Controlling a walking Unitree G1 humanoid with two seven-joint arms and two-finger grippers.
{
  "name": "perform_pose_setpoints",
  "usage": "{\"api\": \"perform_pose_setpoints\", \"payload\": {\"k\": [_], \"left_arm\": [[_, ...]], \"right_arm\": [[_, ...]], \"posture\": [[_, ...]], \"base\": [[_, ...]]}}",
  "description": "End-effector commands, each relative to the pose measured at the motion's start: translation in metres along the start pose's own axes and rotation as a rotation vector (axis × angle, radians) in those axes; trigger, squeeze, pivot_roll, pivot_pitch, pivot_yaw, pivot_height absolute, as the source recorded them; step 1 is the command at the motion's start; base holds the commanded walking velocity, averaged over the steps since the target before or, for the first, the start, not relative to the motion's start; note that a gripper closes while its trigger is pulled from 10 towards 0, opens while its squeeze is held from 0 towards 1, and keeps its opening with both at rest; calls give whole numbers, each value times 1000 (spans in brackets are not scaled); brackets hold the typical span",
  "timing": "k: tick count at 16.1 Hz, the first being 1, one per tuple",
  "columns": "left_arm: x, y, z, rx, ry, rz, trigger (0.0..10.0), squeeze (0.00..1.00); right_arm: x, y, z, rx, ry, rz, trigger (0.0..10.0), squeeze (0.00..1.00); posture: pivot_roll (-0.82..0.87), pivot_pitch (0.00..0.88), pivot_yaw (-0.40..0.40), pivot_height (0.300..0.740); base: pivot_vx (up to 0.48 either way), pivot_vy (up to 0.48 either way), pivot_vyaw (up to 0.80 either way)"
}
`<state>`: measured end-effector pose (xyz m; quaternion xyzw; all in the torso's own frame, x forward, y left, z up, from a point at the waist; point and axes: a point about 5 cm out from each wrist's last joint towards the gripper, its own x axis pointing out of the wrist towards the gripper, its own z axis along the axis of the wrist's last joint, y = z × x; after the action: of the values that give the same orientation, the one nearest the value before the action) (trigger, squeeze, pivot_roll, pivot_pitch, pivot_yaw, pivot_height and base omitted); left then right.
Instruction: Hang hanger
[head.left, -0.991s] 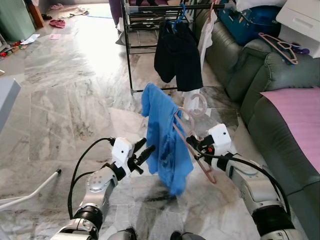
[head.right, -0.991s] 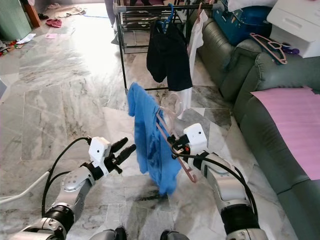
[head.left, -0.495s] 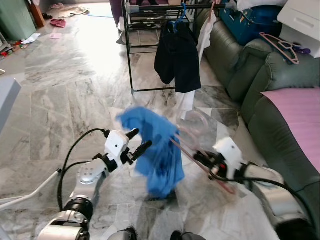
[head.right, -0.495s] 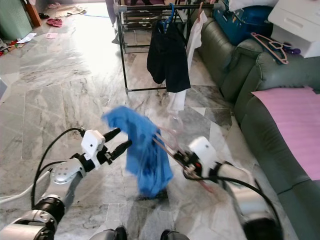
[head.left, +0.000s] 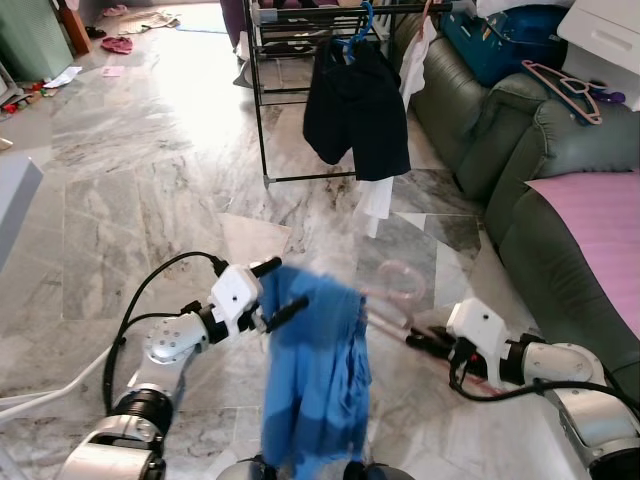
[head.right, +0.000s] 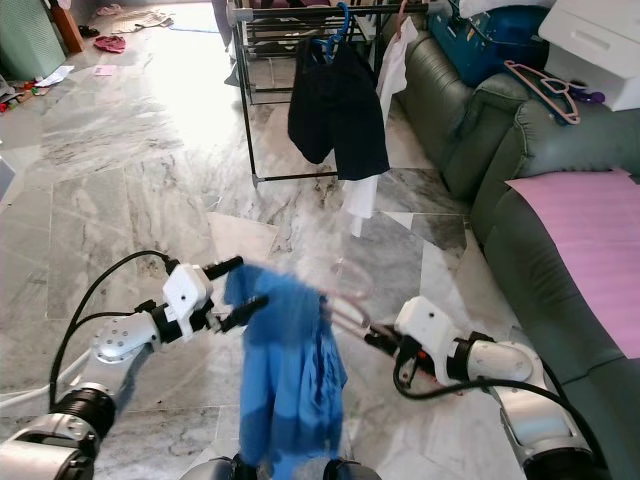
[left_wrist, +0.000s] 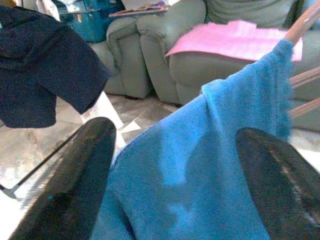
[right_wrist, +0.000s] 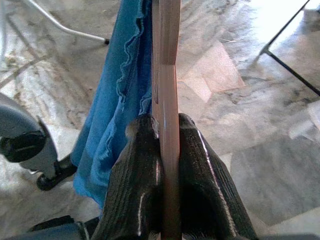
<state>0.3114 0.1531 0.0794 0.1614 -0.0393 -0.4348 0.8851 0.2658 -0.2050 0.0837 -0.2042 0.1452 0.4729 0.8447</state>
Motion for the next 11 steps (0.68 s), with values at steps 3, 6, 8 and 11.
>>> {"api": "perform_pose_setpoints", "payload": {"k": [3, 6, 8, 11], "left_arm": [[-3, -4, -3, 54, 51, -110, 10000, 1000], [-3, -7, -5, 75, 76, -173, 10000, 1000], [-2, -14, -8, 79, 111, -245, 10000, 1000], [0, -22, -13, 61, 156, -340, 10000, 1000]], "right_arm": [[-4, 2, -2, -84, 37, 83, 10000, 0], [-7, -1, -1, -158, 81, 132, 10000, 0], [-8, -6, 1, -215, 100, 147, 10000, 0], [-5, -10, 9, -264, 88, 159, 10000, 0]], "posture": [[-223, 147, 12, 740], [-224, 151, 16, 740], [-227, 154, 17, 740], [-228, 157, 21, 740]], "base": [[0, 0, 0], [0, 0, 0], [0, 0, 0], [0, 0, 0]]}}
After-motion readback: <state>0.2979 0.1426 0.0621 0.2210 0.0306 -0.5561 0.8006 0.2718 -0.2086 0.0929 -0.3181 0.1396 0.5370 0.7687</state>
